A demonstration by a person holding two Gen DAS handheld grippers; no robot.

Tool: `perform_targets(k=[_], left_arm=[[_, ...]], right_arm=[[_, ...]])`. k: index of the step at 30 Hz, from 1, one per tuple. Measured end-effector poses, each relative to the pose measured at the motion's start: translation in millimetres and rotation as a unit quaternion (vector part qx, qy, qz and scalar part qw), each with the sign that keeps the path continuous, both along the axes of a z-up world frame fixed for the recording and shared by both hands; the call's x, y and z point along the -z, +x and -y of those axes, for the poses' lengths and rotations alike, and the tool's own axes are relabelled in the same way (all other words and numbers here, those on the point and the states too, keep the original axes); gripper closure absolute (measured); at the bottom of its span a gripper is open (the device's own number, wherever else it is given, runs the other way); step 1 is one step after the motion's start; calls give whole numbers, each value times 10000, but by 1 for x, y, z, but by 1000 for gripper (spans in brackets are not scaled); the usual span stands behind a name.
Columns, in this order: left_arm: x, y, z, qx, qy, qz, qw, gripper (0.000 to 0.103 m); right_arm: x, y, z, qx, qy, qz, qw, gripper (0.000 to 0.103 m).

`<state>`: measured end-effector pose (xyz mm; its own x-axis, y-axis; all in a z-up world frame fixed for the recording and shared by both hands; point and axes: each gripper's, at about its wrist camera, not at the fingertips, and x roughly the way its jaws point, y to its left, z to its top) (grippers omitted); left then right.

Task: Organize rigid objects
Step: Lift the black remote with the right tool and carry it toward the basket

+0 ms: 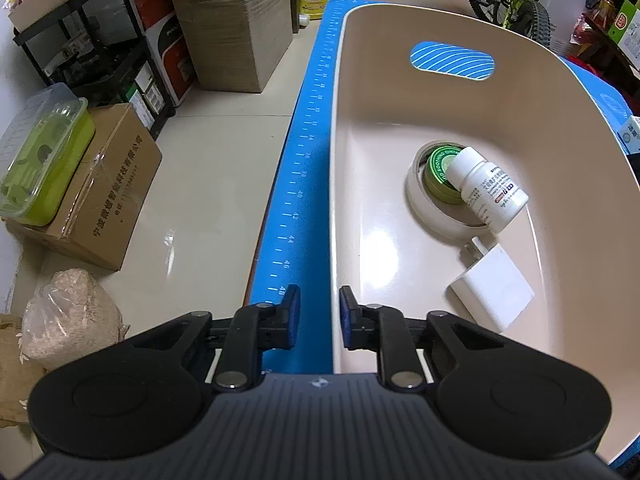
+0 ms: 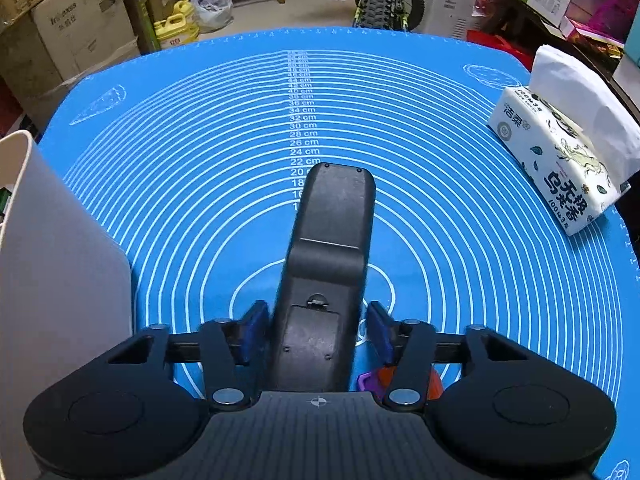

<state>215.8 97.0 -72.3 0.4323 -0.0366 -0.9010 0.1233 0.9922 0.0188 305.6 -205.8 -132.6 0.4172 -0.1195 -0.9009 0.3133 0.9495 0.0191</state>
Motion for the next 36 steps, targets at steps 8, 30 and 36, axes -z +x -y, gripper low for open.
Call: perform_targets(k=[8, 30, 36], left_arm=[[0, -1, 1, 81, -155, -32, 9998, 97], [0, -1, 0, 68, -195, -41, 9998, 100], [0, -2, 0, 67, -199, -41, 9998, 100]], right_arm=[[-3, -11, 3, 37, 173, 294, 9994, 49], [-4, 1, 5, -262, -57, 400, 9988, 48], [2, 14, 11, -209, -61, 412, 9989, 41]])
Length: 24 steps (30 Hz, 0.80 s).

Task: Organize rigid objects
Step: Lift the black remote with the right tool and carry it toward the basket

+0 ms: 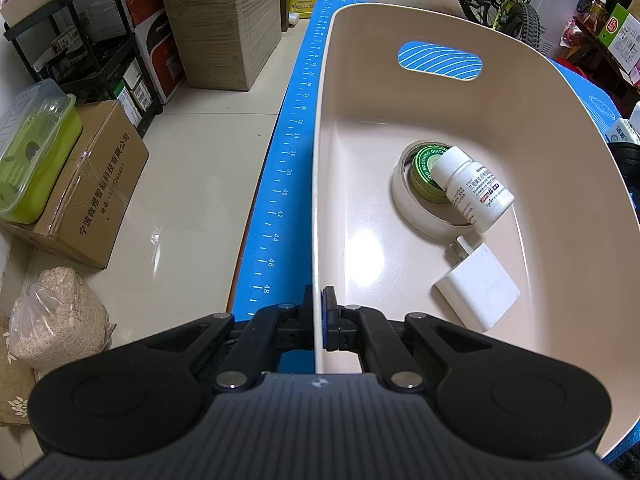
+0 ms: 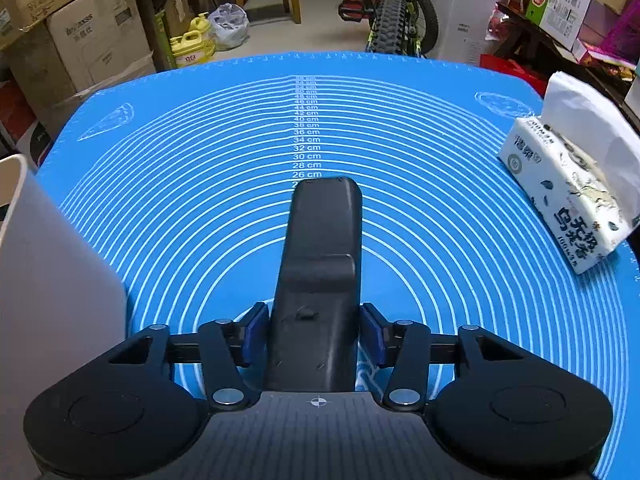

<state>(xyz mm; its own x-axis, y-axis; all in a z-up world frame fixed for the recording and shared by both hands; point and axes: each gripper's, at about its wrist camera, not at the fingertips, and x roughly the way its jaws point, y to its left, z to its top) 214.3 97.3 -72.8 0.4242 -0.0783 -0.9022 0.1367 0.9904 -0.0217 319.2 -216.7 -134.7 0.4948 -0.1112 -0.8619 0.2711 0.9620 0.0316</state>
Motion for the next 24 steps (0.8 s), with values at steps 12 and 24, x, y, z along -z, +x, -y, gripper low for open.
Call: perform_targets(k=[12, 24], left_arm=[[1, 0, 1, -5, -8, -3, 10000, 99], [1, 0, 0, -4, -6, -4, 10000, 99]], right_arm=[[2, -7, -12, -275, -285, 249, 9989, 50], [-31, -25, -11, -279, -212, 698, 9969, 50]])
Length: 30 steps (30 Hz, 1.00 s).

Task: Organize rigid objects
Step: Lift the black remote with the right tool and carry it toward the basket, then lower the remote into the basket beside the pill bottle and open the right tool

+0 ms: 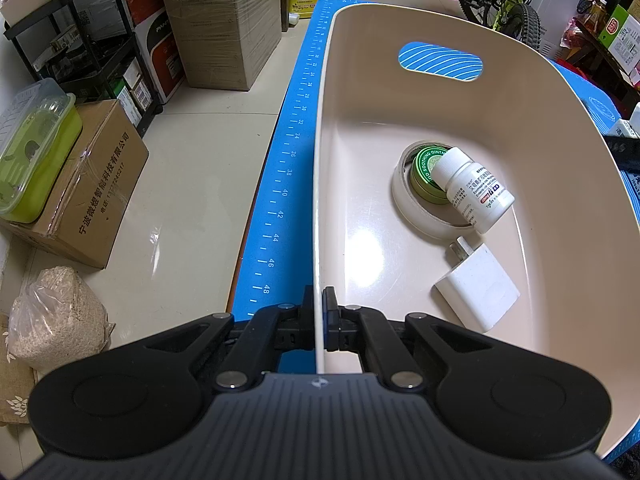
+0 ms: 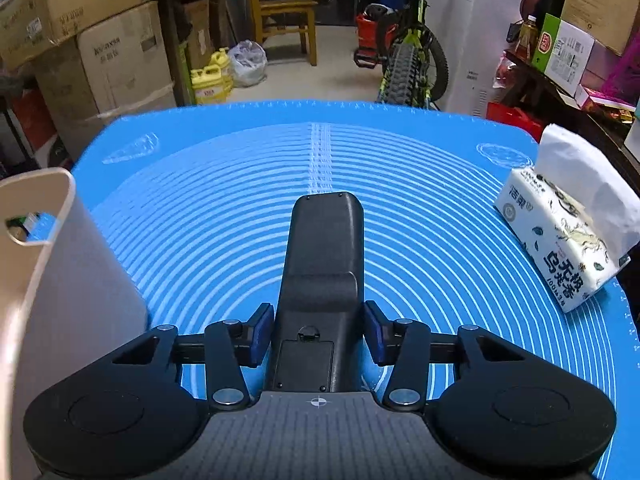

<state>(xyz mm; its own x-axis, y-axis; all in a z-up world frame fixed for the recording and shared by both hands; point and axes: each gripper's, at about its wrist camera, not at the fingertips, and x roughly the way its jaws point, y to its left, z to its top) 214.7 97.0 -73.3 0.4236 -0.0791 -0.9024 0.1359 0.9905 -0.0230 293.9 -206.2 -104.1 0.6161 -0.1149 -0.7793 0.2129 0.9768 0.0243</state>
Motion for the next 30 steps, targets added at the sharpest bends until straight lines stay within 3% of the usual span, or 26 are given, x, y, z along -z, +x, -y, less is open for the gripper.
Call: perform_targets(k=[7, 17, 23, 30], left_arm=[[0, 0, 0, -2, -1, -5, 10000, 99], [0, 0, -1, -1, 5, -4, 10000, 99], [0, 0, -1, -2, -1, -6, 10000, 99], [0, 0, -1, -4, -4, -8, 10000, 99]], right_arm=[[-47, -8, -10, -311, -17, 340, 9989, 50], [-122, -25, -58, -1343, 94, 930, 9865, 50], [-131, -28, -89, -1792, 292, 924, 9790, 50], [-117, -28, -131, -2359, 429, 549, 9693, 50]])
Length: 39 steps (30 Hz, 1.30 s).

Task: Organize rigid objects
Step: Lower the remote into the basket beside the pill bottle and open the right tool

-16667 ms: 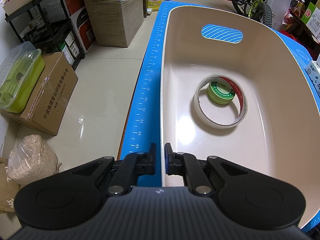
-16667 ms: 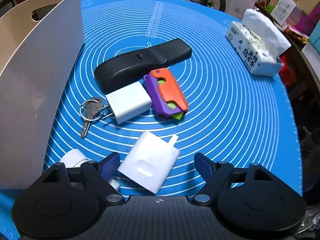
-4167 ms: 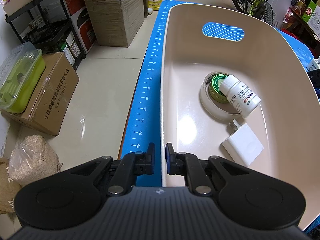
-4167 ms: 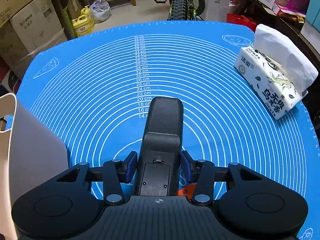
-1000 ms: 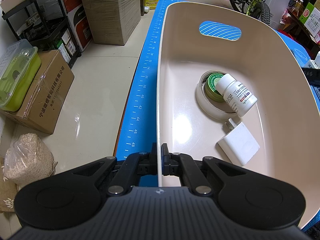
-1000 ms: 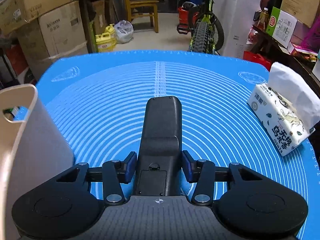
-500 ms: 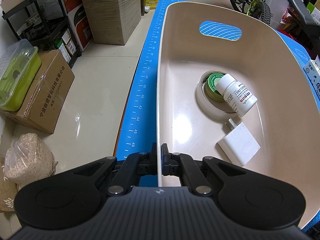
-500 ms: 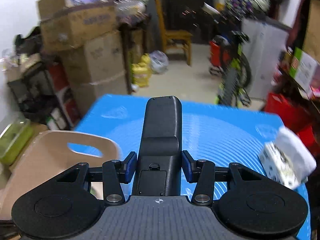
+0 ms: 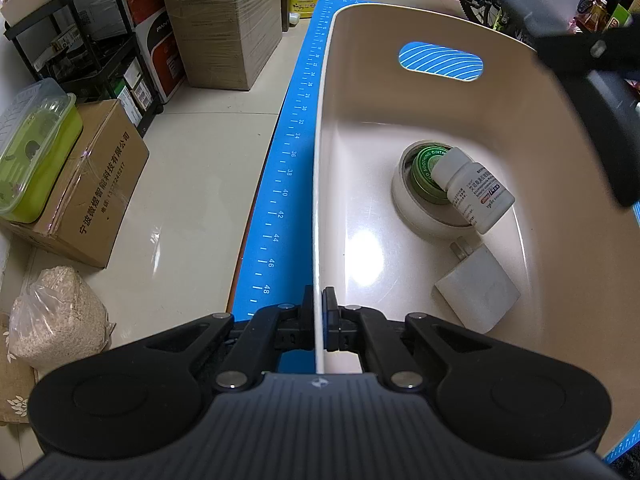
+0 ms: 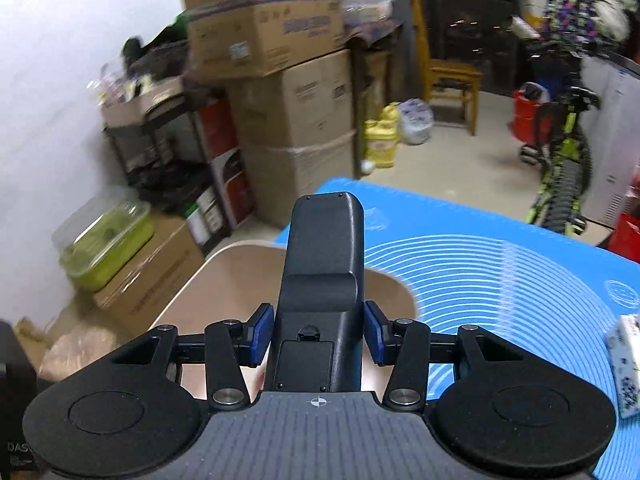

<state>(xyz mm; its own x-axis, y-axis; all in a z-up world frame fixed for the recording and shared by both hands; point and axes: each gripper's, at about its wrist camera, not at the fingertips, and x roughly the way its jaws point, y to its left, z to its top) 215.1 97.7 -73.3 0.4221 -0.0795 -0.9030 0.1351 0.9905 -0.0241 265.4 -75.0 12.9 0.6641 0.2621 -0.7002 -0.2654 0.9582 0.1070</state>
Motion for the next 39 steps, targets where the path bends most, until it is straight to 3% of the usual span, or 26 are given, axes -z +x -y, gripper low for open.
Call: perform_targets(k=[21, 39], left_arm=[[0, 0, 0, 1, -1, 0, 10000, 99], [0, 0, 0, 22, 24, -20, 10000, 99]], right_arm=[[60, -7, -76, -997, -421, -1252, 9862, 50], [97, 6, -76, -766, -776, -1789, 9778, 49]])
